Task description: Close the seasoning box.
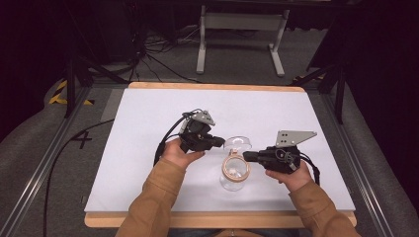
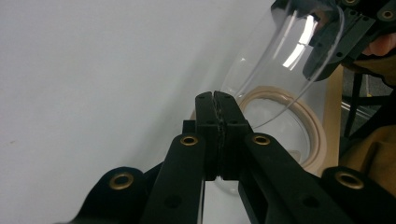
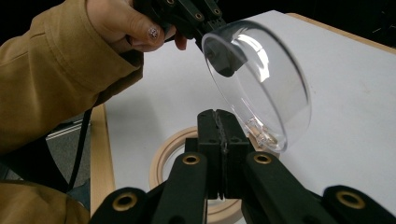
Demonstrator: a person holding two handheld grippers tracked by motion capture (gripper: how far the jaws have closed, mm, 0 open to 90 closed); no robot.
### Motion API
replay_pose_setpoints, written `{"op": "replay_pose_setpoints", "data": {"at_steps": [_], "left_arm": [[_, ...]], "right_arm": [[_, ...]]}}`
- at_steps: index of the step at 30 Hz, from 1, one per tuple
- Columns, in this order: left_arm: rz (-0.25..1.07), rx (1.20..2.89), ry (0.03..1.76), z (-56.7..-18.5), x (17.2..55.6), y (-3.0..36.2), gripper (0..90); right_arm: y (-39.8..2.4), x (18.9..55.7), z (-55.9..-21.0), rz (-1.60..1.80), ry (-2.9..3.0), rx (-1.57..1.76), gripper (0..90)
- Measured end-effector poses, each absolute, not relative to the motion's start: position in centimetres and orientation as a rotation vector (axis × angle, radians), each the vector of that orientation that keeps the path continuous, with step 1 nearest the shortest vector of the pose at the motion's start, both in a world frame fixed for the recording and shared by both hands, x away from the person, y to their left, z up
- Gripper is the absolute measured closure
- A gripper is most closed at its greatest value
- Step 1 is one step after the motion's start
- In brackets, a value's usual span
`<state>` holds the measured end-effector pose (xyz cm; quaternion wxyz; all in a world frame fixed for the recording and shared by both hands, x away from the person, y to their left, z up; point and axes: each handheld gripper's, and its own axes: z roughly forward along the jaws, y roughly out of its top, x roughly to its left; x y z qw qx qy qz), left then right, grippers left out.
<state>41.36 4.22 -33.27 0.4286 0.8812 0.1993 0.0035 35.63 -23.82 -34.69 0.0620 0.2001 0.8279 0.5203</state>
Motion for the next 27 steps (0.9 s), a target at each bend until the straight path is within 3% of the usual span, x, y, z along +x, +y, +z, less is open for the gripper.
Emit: {"op": "replay_pose_setpoints", "data": {"at_steps": [27], "left_arm": [[0.009,2.204,0.6,-32.9,41.4,6.9,87.0]], "right_arm": [[-23.3,34.4,-34.8,1.496,2.667,0.586,89.3]]}}
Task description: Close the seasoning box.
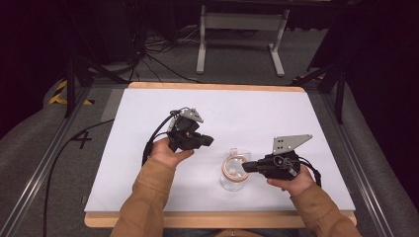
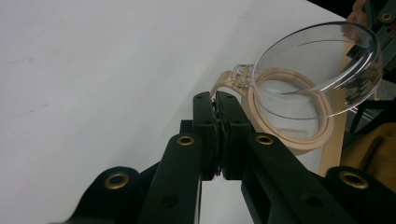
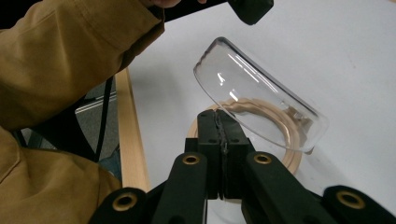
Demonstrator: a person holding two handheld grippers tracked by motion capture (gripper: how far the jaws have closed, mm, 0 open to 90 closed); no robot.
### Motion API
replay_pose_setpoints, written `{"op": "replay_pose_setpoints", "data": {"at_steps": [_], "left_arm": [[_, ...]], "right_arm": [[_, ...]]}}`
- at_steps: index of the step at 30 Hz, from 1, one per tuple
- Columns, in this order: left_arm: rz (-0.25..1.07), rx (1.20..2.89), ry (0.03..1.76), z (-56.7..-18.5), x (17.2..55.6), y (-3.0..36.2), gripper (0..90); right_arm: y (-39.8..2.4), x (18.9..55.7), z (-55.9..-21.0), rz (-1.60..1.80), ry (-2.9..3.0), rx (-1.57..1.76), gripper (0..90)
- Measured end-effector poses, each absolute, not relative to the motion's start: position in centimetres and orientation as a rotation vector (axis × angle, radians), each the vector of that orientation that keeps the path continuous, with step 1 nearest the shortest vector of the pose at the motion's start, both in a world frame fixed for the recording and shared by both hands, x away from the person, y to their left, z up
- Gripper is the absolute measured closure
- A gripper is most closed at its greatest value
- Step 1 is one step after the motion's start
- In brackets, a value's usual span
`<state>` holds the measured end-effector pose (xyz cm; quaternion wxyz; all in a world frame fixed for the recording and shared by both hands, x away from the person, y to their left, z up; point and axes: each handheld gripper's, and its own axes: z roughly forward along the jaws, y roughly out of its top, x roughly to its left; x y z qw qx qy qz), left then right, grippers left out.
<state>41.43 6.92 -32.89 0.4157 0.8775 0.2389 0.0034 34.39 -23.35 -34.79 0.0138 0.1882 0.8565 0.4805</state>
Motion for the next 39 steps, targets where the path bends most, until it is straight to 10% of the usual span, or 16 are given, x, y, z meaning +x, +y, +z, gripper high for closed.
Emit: {"op": "replay_pose_setpoints", "data": {"at_steps": [39], "left_arm": [[0.022,2.203,0.633,-32.8,41.0,8.0,82.1]], "right_arm": [[-24.1,34.1,-34.0,1.416,2.749,0.587,82.1]]}}
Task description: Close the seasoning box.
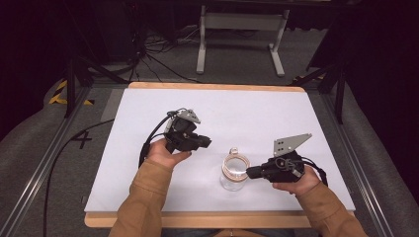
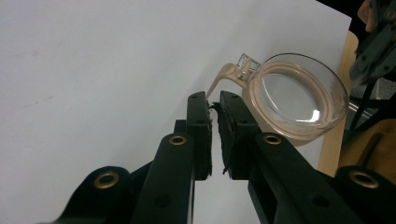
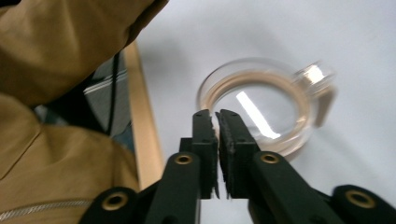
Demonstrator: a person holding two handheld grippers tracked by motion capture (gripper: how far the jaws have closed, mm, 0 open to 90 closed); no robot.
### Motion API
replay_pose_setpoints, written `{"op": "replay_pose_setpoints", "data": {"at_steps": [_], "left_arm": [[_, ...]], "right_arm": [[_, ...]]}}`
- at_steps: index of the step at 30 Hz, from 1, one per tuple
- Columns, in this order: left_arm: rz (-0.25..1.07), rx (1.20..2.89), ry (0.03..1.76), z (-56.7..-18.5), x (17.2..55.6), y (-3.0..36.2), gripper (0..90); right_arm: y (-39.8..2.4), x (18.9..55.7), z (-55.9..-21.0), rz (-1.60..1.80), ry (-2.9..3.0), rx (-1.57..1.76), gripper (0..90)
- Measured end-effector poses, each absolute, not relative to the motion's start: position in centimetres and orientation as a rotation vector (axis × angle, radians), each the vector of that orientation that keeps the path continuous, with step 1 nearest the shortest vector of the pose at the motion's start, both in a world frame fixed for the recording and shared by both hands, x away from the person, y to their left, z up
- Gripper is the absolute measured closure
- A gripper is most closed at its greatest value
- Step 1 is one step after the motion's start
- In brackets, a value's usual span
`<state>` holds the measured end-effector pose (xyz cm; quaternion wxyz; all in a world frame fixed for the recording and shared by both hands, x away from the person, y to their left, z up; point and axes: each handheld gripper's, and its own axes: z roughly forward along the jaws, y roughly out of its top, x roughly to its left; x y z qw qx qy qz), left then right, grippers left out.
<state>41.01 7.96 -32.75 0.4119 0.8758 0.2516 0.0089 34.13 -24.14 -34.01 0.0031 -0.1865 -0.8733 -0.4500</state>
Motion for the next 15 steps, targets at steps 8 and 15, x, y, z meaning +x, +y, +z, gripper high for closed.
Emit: {"op": "replay_pose_setpoints", "data": {"at_steps": [8,15], "left_arm": [[0.071,2.182,0.704,-33.4,41.2,9.1,78.4],[0.081,2.161,0.752,-34.6,42.0,9.8,75.9]], "right_arm": [[-27.6,35.7,-32.9,-1.639,-2.788,-0.825,74.7],[-30.0,37.5,-34.2,-1.608,-2.835,-1.045,71.8]]}}
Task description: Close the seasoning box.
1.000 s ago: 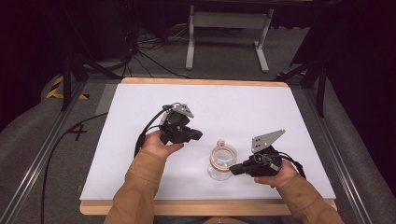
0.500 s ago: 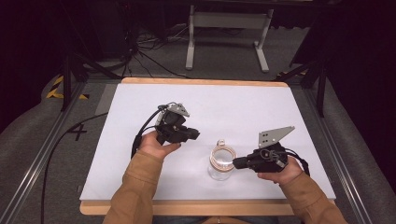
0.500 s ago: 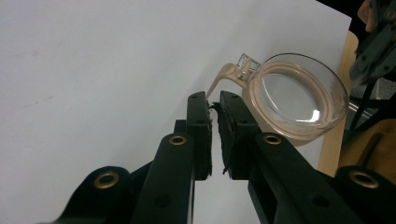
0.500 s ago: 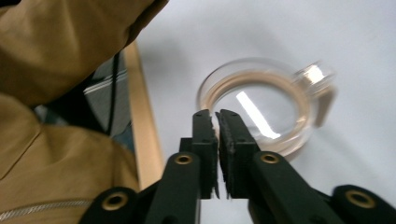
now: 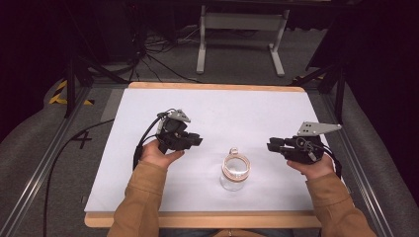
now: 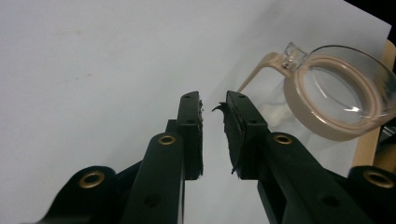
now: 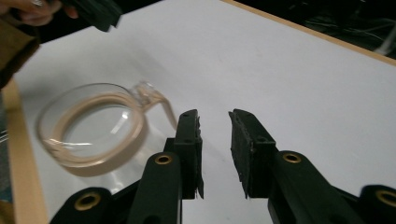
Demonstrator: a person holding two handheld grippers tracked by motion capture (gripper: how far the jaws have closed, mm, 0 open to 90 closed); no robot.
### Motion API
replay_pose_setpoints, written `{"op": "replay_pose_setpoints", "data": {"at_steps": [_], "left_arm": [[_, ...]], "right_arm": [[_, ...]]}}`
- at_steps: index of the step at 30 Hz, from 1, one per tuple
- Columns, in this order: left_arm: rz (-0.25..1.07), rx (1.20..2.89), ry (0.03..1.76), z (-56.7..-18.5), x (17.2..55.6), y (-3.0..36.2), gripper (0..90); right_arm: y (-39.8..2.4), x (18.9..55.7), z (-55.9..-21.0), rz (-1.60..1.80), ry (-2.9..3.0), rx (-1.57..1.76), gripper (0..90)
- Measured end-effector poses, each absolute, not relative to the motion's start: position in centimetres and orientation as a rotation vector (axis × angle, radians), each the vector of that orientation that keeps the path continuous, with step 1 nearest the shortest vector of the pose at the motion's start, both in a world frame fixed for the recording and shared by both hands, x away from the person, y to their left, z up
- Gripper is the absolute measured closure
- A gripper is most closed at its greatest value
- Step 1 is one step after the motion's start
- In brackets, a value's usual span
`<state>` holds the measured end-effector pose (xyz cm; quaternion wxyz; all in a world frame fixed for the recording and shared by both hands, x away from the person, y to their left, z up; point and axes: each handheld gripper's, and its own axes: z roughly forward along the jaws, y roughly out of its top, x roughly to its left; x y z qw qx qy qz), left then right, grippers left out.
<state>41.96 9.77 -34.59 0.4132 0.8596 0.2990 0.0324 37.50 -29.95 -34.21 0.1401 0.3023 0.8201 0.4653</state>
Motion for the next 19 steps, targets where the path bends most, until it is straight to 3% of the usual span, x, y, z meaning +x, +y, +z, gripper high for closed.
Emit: {"op": "replay_pose_setpoints", "data": {"at_steps": [8,19], "left_arm": [[0.067,2.154,0.79,-35.4,42.5,10.2,73.6],[0.067,2.143,0.782,-35.3,42.5,10.3,71.0]], "right_arm": [[-30.8,38.9,-36.2,1.274,2.368,0.986,68.8],[-30.7,38.9,-36.3,1.272,2.377,0.983,69.3]]}}
